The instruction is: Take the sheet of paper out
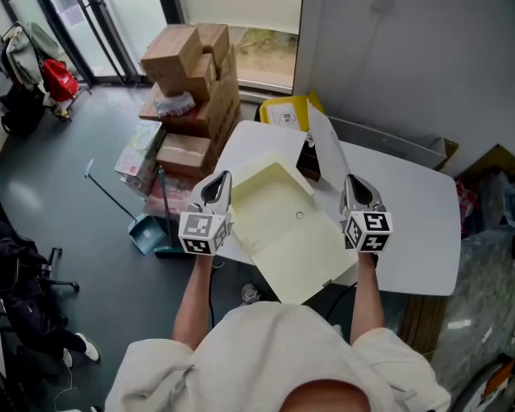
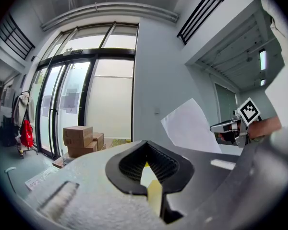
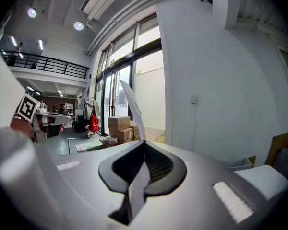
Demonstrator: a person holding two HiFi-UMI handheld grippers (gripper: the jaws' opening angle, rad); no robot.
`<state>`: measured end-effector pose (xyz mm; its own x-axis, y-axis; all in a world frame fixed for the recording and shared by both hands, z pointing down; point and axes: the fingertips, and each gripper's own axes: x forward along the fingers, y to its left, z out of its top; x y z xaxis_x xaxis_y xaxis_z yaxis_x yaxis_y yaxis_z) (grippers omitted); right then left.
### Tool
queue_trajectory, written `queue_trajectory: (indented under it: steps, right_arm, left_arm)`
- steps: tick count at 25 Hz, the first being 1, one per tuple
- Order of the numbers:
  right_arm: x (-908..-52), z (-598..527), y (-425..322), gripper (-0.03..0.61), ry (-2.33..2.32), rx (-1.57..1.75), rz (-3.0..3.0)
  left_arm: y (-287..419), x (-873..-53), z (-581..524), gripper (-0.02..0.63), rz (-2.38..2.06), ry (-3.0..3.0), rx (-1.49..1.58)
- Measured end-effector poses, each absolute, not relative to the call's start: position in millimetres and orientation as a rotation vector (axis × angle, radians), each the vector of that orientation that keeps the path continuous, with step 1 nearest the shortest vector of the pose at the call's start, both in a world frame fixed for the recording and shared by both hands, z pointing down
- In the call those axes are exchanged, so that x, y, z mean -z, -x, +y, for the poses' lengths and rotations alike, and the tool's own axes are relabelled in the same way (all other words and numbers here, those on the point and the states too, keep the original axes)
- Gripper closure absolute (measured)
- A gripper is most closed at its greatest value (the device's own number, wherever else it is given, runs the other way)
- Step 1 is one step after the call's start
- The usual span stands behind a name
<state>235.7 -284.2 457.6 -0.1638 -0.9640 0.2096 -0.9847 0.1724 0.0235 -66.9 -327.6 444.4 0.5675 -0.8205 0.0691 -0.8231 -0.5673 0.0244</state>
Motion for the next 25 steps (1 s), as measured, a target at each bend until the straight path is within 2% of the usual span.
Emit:
queue_trajectory:
  steps: [25]
  right_arm:
    - [-454,-291,-223,0.575,-1.861,-0.143,-2.288]
  left_arm:
    - [68,-443,-327,0.611,-1.444,-2.724,-0.074]
